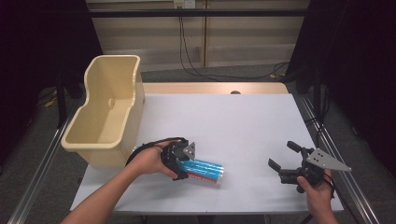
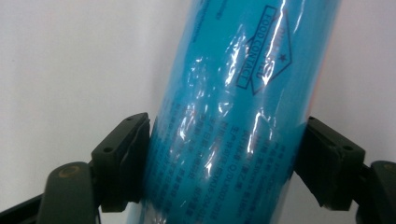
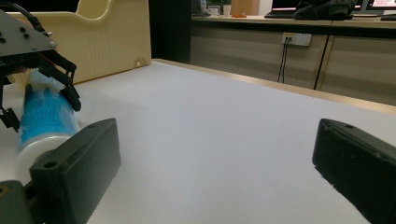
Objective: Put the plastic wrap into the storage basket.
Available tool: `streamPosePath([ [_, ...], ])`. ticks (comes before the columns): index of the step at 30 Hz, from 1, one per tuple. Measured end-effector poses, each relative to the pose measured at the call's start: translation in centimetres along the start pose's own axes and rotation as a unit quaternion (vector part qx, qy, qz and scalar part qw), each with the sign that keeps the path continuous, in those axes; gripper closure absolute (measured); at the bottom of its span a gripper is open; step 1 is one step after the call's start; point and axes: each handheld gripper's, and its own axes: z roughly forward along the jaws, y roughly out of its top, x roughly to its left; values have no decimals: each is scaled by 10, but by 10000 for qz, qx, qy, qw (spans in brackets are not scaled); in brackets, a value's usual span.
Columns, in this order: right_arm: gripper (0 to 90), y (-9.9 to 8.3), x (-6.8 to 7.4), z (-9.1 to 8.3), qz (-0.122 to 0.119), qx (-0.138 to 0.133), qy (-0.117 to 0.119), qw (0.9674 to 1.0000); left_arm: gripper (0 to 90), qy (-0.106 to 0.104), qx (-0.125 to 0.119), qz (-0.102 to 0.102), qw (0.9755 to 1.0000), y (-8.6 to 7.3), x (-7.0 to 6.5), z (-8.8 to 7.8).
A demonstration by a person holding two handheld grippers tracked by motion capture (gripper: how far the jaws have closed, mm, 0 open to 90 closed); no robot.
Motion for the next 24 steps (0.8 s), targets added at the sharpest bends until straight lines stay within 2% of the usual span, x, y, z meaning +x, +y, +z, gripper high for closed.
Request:
streamPosePath([
  [1,4,0,0,0,10,2,5,10000,268,-36,56,-162,9998,2,2,0],
  [3,4,0,-1,0,15,3,4,10000,283,-177,-23,-437,9989,3,7,1],
  [4,4,0,-1,0,10,0,4,10000,282,-177,-23,-437,9989,3,7,1],
  [5,4,0,-1,0,10,0,4,10000,282,-246,-49,-544,9982,3,8,1],
  [8,4,0,-1,-1,10,-4,5,10000,274,-388,-125,-654,9970,0,13,2],
  [13,4,0,-1,-2,4,-33,7,10000,272,-472,-253,-680,9962,-4,16,2],
  [19,4,0,-1,-2,-14,-13,7,10000,270,-498,-264,-653,9963,-8,15,1],
  [20,4,0,-1,-2,15,-15,15,10000,264,-537,-151,-671,9962,-12,16,2],
  [21,4,0,-1,-2,7,-5,11,10000,263,-537,-151,-671,9962,-12,16,2],
  [22,4,0,-1,-2,8,-8,19,10000,270,-512,-102,-592,9969,-18,16,3],
  [24,4,0,-1,-2,6,-10,20,10000,275,-477,-232,-603,9968,-23,14,2],
])
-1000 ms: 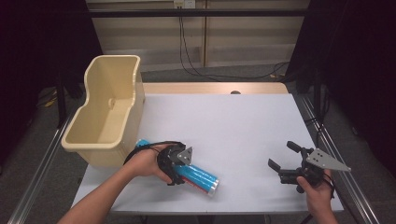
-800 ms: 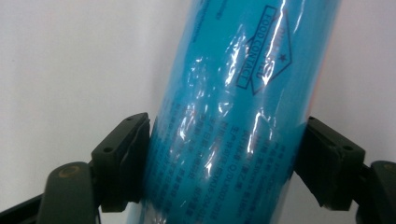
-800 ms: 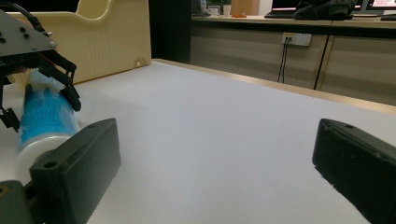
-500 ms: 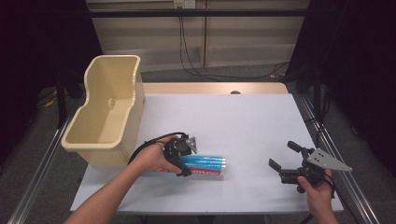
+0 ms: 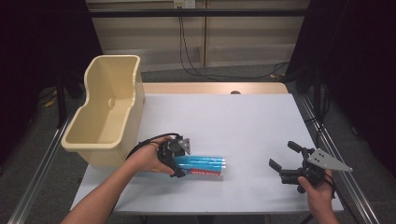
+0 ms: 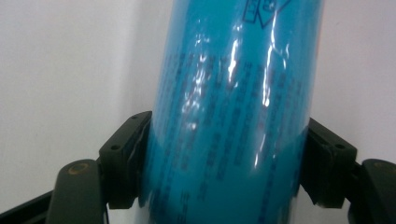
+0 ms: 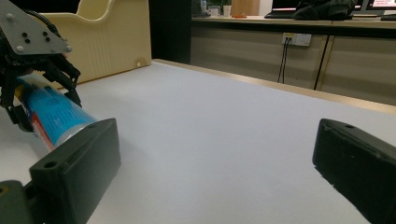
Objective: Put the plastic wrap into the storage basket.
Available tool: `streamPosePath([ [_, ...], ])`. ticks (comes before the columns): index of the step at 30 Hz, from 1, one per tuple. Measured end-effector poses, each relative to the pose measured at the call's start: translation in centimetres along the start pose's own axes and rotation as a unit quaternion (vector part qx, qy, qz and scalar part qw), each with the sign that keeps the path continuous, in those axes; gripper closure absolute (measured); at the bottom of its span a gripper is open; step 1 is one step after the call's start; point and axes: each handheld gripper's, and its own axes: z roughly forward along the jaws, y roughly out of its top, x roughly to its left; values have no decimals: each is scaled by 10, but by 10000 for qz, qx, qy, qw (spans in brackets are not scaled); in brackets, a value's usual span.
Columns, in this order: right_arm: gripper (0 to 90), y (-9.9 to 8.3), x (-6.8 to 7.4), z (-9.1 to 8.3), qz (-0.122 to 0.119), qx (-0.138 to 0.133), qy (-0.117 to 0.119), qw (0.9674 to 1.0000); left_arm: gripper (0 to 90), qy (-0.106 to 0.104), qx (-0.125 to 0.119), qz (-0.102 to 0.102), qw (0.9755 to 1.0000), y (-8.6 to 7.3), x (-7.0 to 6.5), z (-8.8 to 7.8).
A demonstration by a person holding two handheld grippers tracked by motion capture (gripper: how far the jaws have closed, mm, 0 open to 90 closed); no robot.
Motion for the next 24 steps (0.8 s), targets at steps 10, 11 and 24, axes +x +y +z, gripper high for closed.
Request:
streamPosePath([
  [10,4,0,1,1,-26,12,6,10000,287,102,84,63,9999,0,-4,0],
  [11,4,0,1,1,-25,16,1,10000,287,125,132,74,9998,1,-4,-1],
  [24,4,0,0,2,2,19,28,10000,318,130,140,-1013,9947,13,-2,-32],
])
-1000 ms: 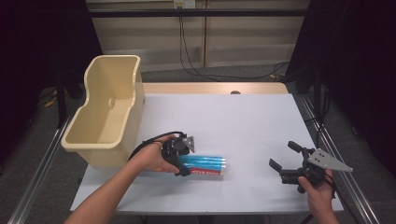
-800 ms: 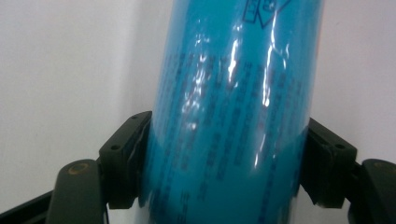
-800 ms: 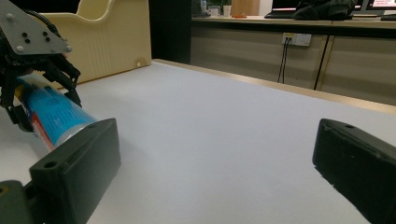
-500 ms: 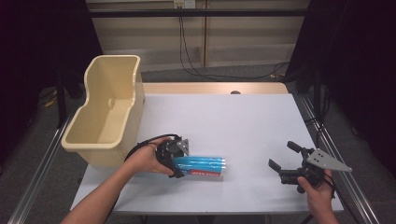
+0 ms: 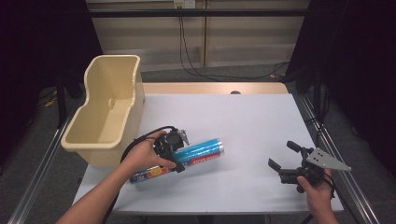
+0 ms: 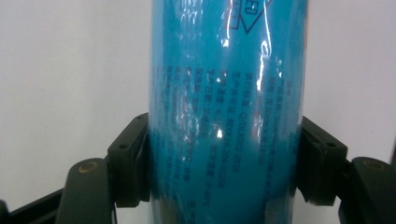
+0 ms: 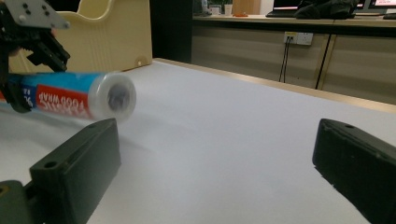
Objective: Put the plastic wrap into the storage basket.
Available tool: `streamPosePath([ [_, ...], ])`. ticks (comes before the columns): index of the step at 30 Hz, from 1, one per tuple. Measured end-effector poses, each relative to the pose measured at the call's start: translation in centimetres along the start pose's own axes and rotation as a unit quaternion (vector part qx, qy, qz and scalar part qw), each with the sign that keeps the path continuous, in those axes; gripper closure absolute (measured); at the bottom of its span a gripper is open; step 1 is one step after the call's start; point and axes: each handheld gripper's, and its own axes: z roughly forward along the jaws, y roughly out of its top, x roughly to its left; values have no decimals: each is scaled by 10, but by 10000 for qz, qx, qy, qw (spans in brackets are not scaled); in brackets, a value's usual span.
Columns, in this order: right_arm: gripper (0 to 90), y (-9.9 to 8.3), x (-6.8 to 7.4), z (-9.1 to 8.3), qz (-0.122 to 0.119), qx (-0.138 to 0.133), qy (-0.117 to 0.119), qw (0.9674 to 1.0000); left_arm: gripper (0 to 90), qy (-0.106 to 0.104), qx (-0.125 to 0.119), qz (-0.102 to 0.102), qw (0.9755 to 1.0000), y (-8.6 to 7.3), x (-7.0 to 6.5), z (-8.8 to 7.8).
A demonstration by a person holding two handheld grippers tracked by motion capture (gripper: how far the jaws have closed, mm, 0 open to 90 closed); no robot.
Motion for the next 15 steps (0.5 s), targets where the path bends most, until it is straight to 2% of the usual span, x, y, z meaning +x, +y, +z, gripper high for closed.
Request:
streamPosePath([
  [1,5,0,0,0,-21,2,2,10000,318,37,-60,-156,9999,2,1,-9],
  [2,5,0,0,0,-21,2,2,10000,319,37,-60,-156,9999,2,1,-9],
  [7,5,1,1,0,18,-28,-11,10000,320,114,-267,-472,9985,7,6,-32],
  [10,5,1,0,0,9,-46,-9,10000,321,168,-327,-548,9978,8,7,-36],
  [15,5,1,-1,0,-17,-36,-15,10000,320,113,-380,-692,9968,13,8,-52],
])
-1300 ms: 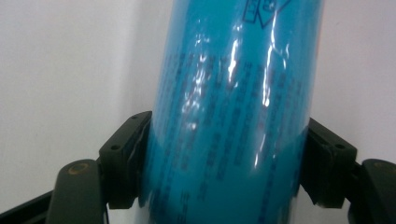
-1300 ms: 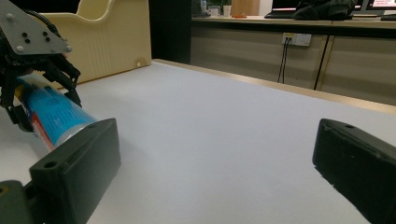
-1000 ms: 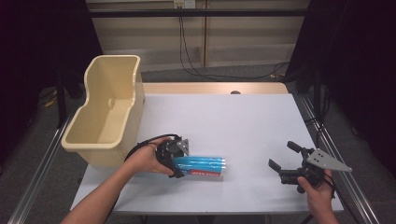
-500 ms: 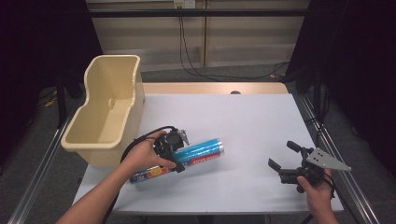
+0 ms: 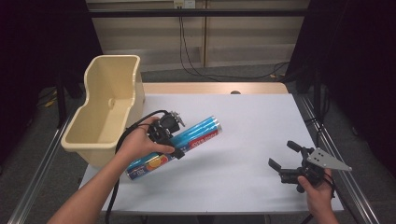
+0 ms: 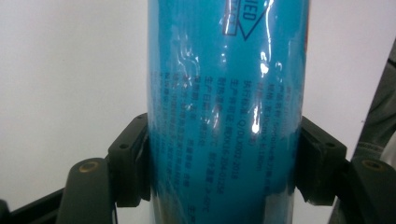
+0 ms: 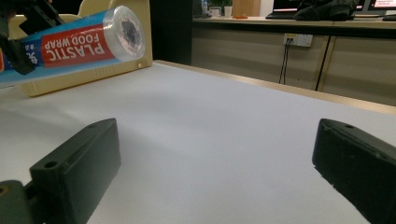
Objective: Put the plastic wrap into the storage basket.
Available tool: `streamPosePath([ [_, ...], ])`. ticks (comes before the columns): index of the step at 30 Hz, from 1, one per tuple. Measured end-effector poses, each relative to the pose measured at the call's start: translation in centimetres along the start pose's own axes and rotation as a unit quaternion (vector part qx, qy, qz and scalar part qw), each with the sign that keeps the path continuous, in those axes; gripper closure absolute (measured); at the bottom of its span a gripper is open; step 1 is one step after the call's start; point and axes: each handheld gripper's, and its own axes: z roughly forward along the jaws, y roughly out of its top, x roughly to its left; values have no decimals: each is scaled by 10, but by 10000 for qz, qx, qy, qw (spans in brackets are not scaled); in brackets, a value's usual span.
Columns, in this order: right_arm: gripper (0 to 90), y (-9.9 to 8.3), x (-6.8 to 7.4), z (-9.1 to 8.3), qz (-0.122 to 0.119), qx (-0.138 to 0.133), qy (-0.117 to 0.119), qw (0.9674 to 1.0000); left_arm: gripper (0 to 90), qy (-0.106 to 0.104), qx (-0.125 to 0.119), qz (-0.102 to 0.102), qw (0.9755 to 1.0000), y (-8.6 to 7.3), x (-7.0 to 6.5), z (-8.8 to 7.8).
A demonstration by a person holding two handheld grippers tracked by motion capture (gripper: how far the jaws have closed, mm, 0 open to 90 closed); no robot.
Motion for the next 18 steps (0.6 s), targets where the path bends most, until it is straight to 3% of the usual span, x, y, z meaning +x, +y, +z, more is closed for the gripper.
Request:
streamPosePath([
  [8,5,0,0,-1,44,-17,5,10000,320,90,-108,-300,9995,11,1,-26],
  [12,5,0,0,-1,35,-16,5,10000,320,151,-94,-269,9995,14,0,-37],
  [18,4,1,0,-1,23,-31,-9,10000,320,157,-190,-459,9986,18,1,-60],
])
